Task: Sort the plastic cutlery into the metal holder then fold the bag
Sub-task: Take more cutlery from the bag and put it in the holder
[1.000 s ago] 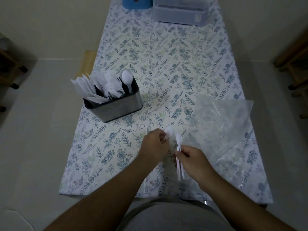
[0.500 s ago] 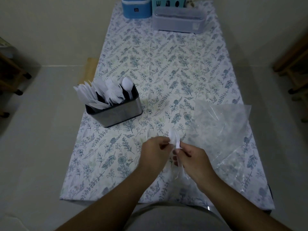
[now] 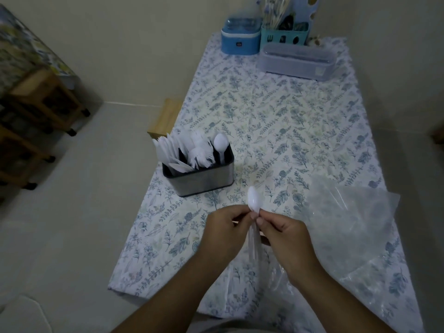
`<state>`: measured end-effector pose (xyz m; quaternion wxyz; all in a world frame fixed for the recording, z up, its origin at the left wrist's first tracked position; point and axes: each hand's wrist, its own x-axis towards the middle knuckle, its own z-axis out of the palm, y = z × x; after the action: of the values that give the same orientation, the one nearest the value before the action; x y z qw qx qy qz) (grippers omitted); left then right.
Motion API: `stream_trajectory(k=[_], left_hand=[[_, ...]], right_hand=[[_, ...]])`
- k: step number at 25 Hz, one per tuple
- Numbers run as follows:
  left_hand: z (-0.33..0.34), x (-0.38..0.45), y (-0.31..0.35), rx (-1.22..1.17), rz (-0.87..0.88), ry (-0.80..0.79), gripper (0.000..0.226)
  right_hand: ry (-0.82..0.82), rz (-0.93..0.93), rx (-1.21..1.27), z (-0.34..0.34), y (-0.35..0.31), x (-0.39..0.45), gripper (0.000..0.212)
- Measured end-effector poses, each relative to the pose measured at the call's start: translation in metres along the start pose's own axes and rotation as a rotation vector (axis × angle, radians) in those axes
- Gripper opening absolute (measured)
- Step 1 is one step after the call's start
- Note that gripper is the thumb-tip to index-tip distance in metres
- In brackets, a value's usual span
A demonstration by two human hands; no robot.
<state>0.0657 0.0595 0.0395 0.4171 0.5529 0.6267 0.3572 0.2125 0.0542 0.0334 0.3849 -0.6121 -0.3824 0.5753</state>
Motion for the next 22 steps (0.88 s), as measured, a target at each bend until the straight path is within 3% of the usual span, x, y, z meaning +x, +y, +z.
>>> stream_trajectory(k=[5,9,19,22], left_hand=[[-0.056,0.055,0.048,0.093,0.233,0.185,0.016],[-0.089,0.102,0.068,0.061,0.341,0.290,0.016],[-0.069,0.114,0.037,0.031,0.306,0.302,0.020],[-0.069,0.115,0.038,0.031,0.221,0.281,0.019]], right_hand=[[-0.052,-0.250,-0.010,0.039,-0.090,0.046,0.040],[-0.046,-0.438,-0.028,0.065,-0.136,0.079,0.026],[0.062,-0.420,-0.260,0.067,-0.103,0.101,0.019],[0.081,-0.439,-0.360,0.067,-0.098,0.104,0.017]])
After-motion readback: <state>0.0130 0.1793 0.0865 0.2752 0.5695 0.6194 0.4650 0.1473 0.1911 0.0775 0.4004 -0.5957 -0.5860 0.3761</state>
